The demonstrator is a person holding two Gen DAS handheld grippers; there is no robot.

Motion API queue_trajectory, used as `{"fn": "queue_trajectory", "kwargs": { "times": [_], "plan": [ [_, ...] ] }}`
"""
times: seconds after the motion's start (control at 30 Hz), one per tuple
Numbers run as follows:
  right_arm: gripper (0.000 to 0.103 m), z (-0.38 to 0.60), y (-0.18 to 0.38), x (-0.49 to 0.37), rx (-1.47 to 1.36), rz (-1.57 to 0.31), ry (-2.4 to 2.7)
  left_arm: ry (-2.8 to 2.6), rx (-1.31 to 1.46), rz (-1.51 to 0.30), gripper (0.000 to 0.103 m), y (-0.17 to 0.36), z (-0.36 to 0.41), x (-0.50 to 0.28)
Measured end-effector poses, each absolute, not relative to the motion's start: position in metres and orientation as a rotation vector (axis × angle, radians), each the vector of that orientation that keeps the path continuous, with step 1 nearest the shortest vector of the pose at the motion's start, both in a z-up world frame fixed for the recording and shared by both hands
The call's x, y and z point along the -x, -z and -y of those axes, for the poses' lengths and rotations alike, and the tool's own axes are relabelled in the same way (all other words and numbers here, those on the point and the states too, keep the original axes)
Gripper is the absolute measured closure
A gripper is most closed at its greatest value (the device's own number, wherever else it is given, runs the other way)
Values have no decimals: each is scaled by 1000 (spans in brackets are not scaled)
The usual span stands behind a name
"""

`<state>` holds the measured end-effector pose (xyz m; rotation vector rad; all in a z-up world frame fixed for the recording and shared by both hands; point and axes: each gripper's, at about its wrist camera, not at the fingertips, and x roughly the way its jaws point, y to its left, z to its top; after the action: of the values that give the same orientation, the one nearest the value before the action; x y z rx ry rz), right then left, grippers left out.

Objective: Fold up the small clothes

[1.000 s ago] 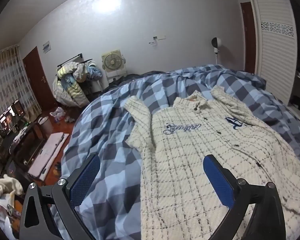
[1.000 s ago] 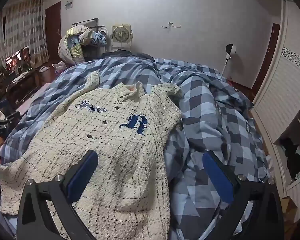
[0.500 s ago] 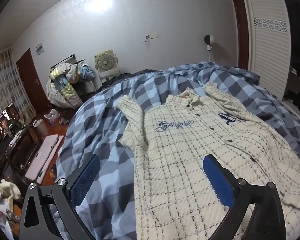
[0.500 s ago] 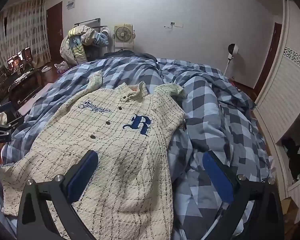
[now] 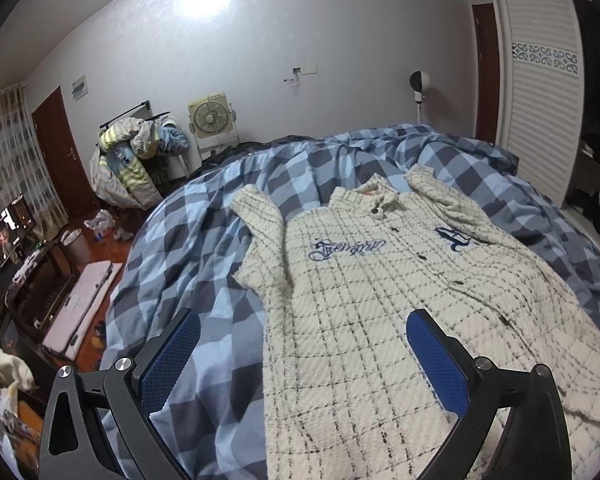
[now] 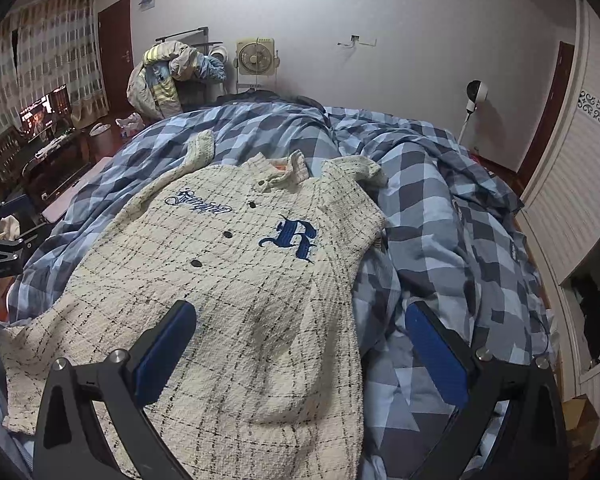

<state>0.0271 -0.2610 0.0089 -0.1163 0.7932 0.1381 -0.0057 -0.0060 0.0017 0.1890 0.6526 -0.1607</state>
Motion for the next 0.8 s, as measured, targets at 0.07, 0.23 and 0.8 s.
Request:
{"fn": "queue_trajectory", "kwargs": {
  "times": [0.07, 0.23, 0.8],
  "plan": [
    [1, 259, -8, -27, 119, -790, -139, 161, -191, -654, 0, -1, 6, 6],
    [1, 257, -6, -27, 113, -787, -143, 151, -188, -654, 0, 1, 3, 6],
    [1, 266, -8, -28, 97, -784, -109, 114, -149, -645, 0, -3, -16, 1]
  ]
}}
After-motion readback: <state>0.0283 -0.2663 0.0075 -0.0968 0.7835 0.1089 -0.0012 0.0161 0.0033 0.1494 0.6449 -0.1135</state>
